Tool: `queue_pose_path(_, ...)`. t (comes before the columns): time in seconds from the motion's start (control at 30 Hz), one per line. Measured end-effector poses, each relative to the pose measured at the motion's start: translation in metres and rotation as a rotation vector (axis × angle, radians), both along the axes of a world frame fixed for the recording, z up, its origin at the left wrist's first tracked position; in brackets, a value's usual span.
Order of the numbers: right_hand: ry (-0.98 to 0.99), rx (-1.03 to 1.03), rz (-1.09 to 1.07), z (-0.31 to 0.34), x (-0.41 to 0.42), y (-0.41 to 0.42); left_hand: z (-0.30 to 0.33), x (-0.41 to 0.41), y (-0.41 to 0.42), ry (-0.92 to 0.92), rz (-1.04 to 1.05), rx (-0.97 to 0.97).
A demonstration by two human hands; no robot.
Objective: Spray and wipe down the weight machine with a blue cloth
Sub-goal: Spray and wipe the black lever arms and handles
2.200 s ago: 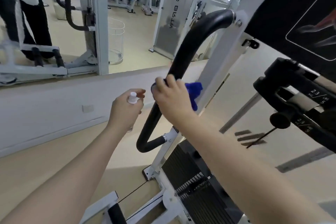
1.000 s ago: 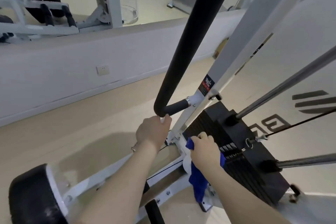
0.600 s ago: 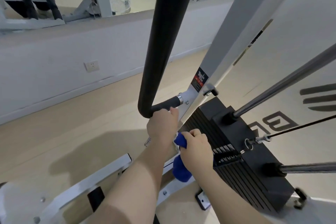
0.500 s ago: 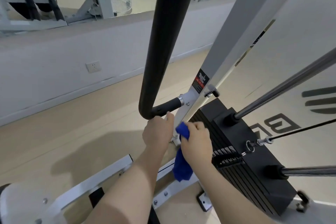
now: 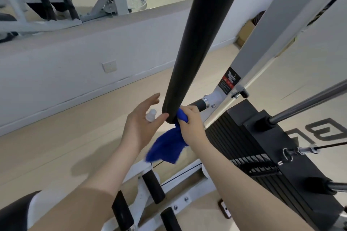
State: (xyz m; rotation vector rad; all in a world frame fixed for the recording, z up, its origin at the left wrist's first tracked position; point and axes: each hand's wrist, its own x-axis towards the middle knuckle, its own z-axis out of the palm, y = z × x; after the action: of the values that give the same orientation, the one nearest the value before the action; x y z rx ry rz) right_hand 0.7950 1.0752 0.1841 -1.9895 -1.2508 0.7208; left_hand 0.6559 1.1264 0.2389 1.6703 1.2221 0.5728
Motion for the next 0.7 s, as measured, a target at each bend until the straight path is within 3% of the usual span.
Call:
queue_pose_path(0.17, -0.541, -0.119, -0.063, -0.024, 0.030, 0.016, 0.000, 0.008, 0.003, -0.102, -0.033, -0.030)
queue_pose_path(0.33, -0.439, -0.231, -0.448, -0.018, 0.013, 0.035, 0.004, 0.005, 0.014, 0.012, -0.091, -0.075)
queue_pose_path(0.43, -0.225, -0.209, -0.309, -0.016, 0.001, 0.030, 0.009, 0.005, 0.017, 0.041, -0.124, -0.100)
queue_pose_path(0.53, -0.345, -0.188, -0.077, -0.012, 0.024, 0.019, 0.011, 0.004, 0.018, 0.075, -0.162, -0.087)
queue_pose_path(0.6, -0.465, -0.228, -0.195, -0.012, 0.059, 0.026, 0.007, 0.004, 0.019, 0.081, -0.170, -0.067)
queue_pose_path(0.7, -0.387, -0.292, -0.400, -0.003, 0.076, 0.037, 0.005, 0.004, 0.019, 0.048, -0.165, -0.060)
